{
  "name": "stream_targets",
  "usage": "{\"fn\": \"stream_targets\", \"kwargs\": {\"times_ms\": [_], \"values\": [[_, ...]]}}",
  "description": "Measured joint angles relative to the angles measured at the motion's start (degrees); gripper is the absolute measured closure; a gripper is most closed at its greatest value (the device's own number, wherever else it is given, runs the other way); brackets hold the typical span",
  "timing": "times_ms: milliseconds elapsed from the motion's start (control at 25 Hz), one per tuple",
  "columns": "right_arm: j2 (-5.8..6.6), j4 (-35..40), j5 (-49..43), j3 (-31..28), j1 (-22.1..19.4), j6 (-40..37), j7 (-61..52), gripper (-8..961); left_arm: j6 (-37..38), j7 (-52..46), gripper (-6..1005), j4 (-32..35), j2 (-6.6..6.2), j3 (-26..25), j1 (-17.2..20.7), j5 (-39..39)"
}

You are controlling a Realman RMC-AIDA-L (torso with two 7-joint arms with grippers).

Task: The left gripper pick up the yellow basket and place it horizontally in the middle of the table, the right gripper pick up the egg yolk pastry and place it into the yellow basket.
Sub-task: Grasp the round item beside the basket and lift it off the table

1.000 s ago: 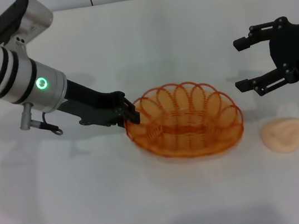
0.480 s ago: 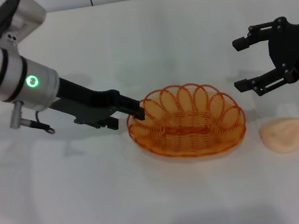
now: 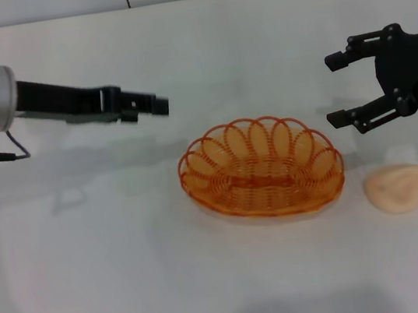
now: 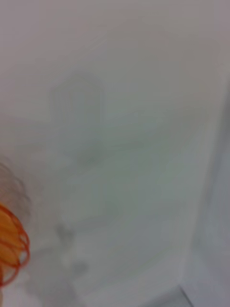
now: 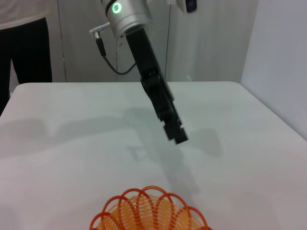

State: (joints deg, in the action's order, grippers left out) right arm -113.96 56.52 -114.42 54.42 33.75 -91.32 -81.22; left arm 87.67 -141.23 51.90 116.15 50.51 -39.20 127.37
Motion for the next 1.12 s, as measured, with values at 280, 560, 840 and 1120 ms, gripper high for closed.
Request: {"fn": "stream_targets", "kwargs": {"times_ms": [280,560,840,1120], "values": [[-0.22,-0.01,0.0,-0.02,-0.58,0.14,-0.56,85,4.99,18.27,267,-0.82,-2.13,-3.06,4.27,-12.72],[-0.76,0.36,0.04,-0.01,-1.83,0.38,-0.32,84,13.52,30.6,276,-0.43,-5.86,-2.76,5.08,-11.61],[-0.74,0.41,0.15,0.13,-2.28,0.3,-0.56,84,15.96,40.32,272,5.17,-7.87,-2.95,8.89,-9.67],[-0.44,0.43,0.0,-0.01,-2.29,0.07,-2.01,85,16.63,49.48,269,6.23,-7.5,-3.48,12.34,-9.5]]}}
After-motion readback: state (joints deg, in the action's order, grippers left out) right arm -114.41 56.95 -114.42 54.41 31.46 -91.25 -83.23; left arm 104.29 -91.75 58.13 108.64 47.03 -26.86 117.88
